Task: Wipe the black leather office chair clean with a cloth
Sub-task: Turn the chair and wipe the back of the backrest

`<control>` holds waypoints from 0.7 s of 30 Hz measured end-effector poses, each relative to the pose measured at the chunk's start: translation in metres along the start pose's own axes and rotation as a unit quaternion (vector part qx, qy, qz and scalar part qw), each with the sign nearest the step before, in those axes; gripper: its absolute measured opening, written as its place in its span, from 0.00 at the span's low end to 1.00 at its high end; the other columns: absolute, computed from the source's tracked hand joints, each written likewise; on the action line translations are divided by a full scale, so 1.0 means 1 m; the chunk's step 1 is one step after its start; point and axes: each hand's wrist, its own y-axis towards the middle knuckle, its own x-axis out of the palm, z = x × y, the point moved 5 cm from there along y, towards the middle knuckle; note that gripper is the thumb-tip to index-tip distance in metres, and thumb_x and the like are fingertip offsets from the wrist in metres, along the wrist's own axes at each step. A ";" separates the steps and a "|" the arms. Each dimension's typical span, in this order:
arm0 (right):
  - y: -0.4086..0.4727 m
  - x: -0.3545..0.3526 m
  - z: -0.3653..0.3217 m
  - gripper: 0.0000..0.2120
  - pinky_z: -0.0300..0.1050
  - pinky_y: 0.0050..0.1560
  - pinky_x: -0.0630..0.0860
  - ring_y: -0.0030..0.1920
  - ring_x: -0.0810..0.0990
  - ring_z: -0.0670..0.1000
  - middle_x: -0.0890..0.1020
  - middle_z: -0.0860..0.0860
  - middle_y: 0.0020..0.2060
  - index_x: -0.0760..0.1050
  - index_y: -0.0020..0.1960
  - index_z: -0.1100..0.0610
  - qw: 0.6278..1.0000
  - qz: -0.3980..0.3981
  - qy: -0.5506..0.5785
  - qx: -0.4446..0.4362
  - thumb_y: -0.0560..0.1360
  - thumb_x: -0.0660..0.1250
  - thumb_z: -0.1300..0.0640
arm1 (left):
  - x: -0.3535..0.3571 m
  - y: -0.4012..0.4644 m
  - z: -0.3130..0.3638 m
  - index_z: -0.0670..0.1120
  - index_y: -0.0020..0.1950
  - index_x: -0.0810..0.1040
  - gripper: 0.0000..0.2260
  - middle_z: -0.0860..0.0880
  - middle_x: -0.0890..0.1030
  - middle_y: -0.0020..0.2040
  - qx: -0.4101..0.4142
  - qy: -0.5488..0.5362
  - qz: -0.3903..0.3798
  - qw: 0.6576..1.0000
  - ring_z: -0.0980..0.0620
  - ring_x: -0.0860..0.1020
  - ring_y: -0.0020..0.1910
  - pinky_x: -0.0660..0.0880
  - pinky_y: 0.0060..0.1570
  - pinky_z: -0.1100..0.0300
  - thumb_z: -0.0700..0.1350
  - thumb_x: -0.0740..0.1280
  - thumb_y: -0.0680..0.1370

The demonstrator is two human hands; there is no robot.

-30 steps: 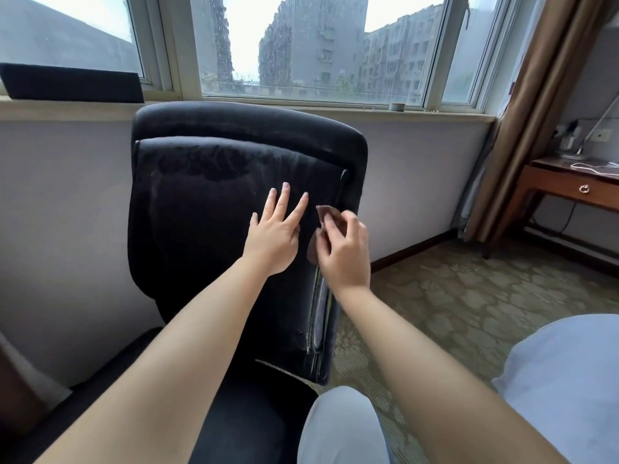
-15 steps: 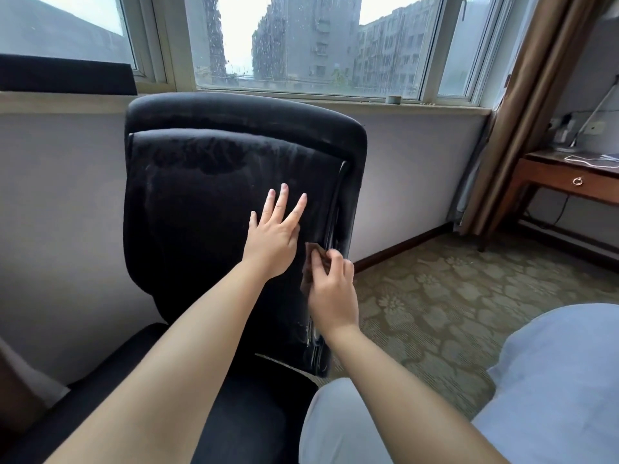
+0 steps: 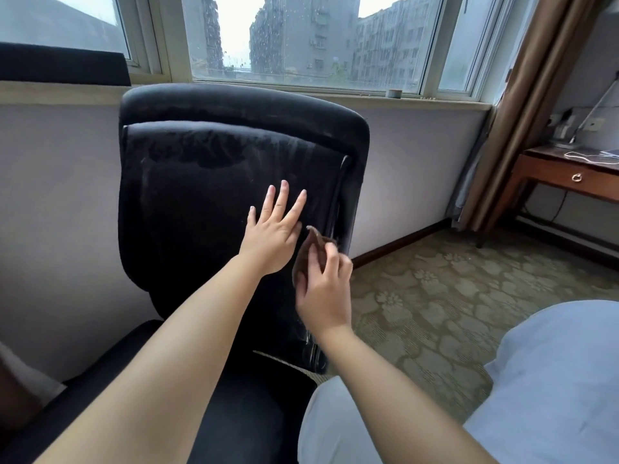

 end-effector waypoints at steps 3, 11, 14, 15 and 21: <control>0.002 0.001 0.001 0.20 0.54 0.53 0.78 0.56 0.66 0.58 0.65 0.59 0.61 0.74 0.64 0.64 1.000 0.012 -0.010 -0.012 0.72 0.64 0.67 | -0.001 0.001 -0.001 0.58 0.77 0.37 0.25 0.52 0.33 0.77 0.005 0.007 -0.007 1.000 0.52 0.33 0.76 0.41 0.75 0.45 0.51 0.47 0.84; 0.053 -0.007 0.006 0.24 0.52 0.53 0.77 0.56 0.65 0.57 0.64 0.58 0.61 0.74 0.64 0.65 0.999 0.047 -0.013 -0.019 0.69 0.71 0.69 | -0.001 0.002 -0.003 0.59 0.76 0.36 0.25 0.53 0.33 0.77 0.011 0.022 -0.001 1.000 0.52 0.34 0.76 0.43 0.75 0.46 0.53 0.47 0.84; 0.029 -0.001 0.008 0.26 0.53 0.51 0.79 0.55 0.66 0.58 0.65 0.59 0.61 0.73 0.65 0.65 0.999 0.037 -0.008 -0.010 0.67 0.72 0.71 | -0.001 0.002 -0.004 0.58 0.76 0.36 0.25 0.53 0.33 0.77 0.010 0.025 -0.002 1.000 0.52 0.34 0.76 0.43 0.75 0.46 0.53 0.47 0.84; 0.021 0.001 0.008 0.27 0.53 0.50 0.80 0.54 0.66 0.58 0.65 0.59 0.60 0.73 0.65 0.65 1.000 0.029 -0.007 -0.010 0.67 0.73 0.71 | -0.001 0.002 -0.004 0.58 0.77 0.37 0.25 0.53 0.33 0.77 0.010 0.025 -0.004 1.000 0.52 0.34 0.76 0.43 0.75 0.46 0.53 0.47 0.84; 0.039 0.001 0.009 0.26 0.50 0.47 0.80 0.53 0.66 0.56 0.66 0.57 0.58 0.75 0.63 0.65 0.998 0.024 -0.022 -0.055 0.66 0.74 0.70 | -0.002 0.006 -0.005 0.59 0.76 0.36 0.24 0.53 0.32 0.77 0.003 0.037 -0.019 0.999 0.52 0.33 0.76 0.43 0.75 0.46 0.54 0.46 0.84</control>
